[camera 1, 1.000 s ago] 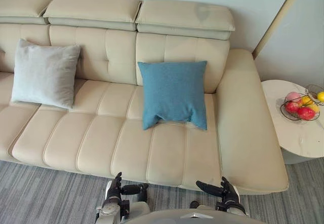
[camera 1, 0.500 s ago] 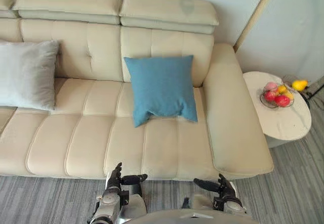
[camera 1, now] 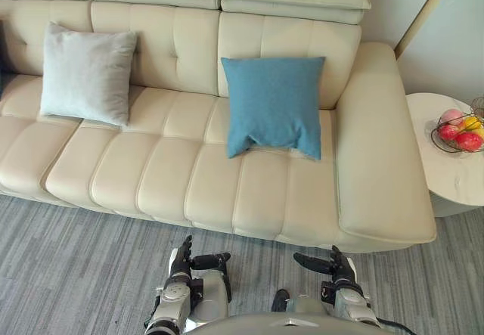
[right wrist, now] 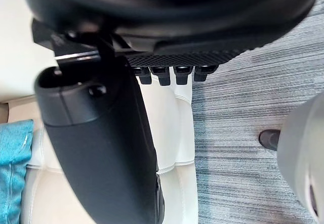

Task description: Pick up cushions and gather them together orderly.

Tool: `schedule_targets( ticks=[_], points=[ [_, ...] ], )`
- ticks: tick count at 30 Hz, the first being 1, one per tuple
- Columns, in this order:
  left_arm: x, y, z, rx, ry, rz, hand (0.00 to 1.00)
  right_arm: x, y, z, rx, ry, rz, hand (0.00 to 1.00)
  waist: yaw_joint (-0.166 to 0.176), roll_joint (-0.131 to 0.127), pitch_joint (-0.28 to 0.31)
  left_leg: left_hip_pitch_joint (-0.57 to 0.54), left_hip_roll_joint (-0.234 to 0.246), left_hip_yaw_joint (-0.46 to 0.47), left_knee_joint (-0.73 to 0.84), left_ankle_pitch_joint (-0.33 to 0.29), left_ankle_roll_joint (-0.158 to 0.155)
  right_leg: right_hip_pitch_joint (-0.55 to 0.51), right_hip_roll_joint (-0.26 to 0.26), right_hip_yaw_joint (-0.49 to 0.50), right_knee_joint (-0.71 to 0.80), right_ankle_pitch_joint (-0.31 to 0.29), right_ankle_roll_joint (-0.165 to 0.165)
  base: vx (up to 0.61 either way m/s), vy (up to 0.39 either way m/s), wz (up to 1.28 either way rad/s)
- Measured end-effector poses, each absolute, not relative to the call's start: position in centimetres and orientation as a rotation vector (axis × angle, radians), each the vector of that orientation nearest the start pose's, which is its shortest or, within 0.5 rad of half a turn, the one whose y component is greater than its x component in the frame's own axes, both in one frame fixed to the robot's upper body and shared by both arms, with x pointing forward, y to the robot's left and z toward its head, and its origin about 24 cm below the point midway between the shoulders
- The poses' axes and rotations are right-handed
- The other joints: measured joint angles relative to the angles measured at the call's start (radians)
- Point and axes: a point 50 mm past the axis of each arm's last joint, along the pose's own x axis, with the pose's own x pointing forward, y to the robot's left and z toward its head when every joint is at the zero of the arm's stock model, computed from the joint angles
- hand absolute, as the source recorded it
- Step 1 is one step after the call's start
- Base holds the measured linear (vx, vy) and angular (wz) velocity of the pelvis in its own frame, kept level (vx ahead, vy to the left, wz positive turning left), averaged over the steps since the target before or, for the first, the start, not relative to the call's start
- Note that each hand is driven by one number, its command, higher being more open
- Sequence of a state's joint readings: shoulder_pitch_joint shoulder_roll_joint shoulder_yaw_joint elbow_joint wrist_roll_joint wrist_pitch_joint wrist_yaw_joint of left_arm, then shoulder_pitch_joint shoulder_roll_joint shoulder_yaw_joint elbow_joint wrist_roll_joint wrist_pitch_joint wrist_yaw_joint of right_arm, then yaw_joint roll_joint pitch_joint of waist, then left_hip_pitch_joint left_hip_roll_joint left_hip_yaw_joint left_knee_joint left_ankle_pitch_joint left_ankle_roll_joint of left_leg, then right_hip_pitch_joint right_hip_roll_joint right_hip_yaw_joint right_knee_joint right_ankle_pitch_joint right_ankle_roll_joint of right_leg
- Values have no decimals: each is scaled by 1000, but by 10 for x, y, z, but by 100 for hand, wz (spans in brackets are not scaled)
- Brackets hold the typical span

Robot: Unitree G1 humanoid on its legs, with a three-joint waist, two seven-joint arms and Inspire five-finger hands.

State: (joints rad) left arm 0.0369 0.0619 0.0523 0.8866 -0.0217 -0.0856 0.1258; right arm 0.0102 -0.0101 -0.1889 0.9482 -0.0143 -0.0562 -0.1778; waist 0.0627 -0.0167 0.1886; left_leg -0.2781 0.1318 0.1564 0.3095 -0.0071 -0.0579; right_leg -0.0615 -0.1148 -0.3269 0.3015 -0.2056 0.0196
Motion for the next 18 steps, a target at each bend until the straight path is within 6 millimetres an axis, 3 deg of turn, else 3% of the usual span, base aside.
schedule_targets(
  ticks=[2,4,5,6,8,10,13,18],
  points=[
    [150,188,-135,77,836,209,100,140,-193,-142,6,904,-375,100,-12,-2,-1,25,21,-3,111,-103,-10,-17,-29,2,20,8,14,-74,156,9],
    [147,183,-137,68,847,206,100,135,-196,-143,12,913,-394,100,-16,14,-10,68,32,-7,85,-152,-27,-25,-33,12,15,24,42,-118,263,-7],
    [145,185,-137,80,856,202,100,133,-191,-145,36,927,-397,100,-15,-10,-14,92,3,10,17,-141,-8,-23,-42,35,-21,47,69,-114,287,-22],
    [140,192,-139,101,874,210,100,129,-182,-148,61,951,-381,100,-17,-28,-29,121,-28,30,-54,-107,3,-20,-60,47,-62,73,75,-73,220,-23],
    [135,195,-142,125,898,202,100,120,-178,-153,75,985,-375,100,-28,-44,-45,159,-68,40,-132,-74,17,-3,-85,59,-105,106,89,-33,199,-3],
    [132,195,-143,136,912,191,100,115,-180,-155,78,1006,-383,100,-32,-47,-58,175,-90,47,-164,-61,31,7,-96,63,-132,127,98,-12,119,-5],
    [123,197,-148,144,951,194,100,113,-186,-155,66,1014,-392,100,-39,-26,-72,207,-108,76,-206,-39,49,23,-98,95,-182,161,97,32,83,-23],
    [117,199,-150,149,976,198,100,107,-192,-158,75,1049,-423,100,-42,-23,-79,264,-116,77,-237,-32,46,89,-85,91,-242,178,102,59,11,-4]
  ],
)
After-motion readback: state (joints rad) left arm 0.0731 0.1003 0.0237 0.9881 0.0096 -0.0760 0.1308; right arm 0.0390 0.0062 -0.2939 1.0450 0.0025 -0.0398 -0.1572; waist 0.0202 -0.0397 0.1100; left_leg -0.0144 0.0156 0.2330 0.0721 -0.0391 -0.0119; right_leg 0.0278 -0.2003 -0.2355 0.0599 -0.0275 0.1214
